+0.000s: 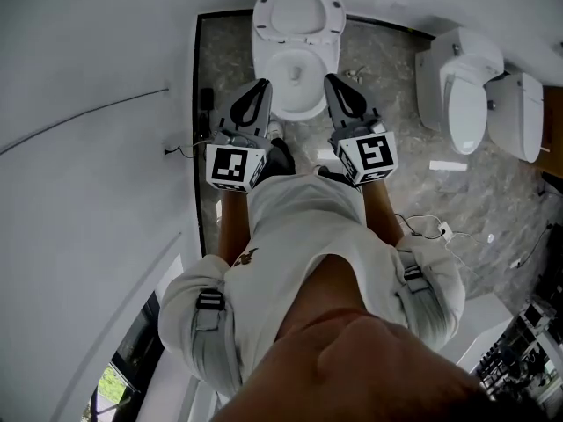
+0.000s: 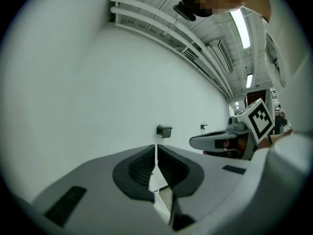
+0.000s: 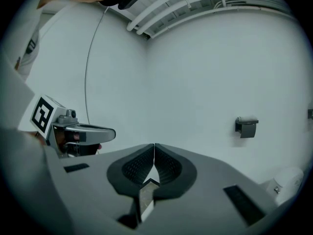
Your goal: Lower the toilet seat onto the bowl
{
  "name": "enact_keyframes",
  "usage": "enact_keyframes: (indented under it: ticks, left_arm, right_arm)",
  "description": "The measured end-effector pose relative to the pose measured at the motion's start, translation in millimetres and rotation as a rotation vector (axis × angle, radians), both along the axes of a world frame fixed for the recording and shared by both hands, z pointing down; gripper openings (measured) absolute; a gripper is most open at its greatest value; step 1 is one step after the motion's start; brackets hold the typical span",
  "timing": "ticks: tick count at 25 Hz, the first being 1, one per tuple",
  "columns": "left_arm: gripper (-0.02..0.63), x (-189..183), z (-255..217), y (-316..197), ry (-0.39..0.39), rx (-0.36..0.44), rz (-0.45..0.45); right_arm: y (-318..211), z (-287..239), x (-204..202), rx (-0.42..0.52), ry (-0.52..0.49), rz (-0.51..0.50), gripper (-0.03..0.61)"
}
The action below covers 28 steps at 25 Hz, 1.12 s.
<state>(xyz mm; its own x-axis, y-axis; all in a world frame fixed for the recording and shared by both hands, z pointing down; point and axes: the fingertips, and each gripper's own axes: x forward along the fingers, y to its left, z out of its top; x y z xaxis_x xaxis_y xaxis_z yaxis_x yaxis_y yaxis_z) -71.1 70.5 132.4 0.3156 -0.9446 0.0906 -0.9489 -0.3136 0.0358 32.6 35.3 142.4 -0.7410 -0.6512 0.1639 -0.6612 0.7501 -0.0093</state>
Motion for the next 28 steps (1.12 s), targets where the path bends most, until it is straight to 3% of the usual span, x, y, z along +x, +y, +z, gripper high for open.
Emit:
enact_keyframes:
  ticks: [9, 28]
  left_arm:
    - [0.034, -47.1, 4.9, -53.4, 0.001, 0.001, 0.122]
    - [0.034, -78.5, 17.9, -109.6, 0.04, 0.009, 0.252]
  right_arm:
    - [-45.7, 4.2, -44.0, -0.011, 0.043, 0.11, 0.02]
    - [-82.5, 10.5, -67.6, -0.02, 0.099, 0.257, 0.02]
